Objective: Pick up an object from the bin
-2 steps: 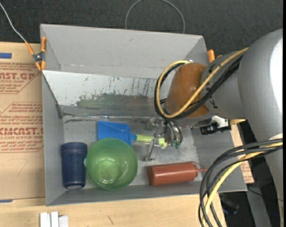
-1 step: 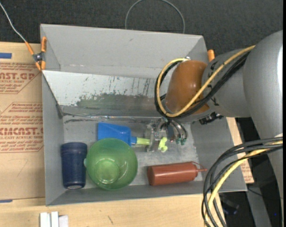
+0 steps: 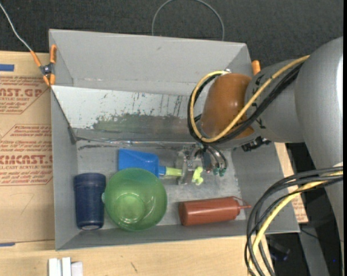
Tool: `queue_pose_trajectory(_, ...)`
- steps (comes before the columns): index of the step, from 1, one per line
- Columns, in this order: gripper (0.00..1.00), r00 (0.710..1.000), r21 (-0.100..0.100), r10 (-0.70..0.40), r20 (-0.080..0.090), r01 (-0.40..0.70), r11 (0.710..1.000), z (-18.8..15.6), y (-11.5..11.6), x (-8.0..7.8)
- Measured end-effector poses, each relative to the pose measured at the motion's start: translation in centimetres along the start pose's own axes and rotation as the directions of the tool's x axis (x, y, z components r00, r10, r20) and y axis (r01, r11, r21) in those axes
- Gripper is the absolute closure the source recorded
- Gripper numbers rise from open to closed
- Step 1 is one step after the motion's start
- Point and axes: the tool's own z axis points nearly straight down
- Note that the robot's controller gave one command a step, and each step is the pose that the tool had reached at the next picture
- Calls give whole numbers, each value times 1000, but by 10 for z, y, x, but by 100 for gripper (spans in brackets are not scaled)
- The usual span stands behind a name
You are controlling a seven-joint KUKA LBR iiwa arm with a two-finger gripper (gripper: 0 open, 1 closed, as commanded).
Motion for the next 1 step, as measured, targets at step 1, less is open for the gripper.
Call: queue_pose_trajectory(1, 100, 1000, 0, 0, -8, 0, 1000, -7, 0, 2)
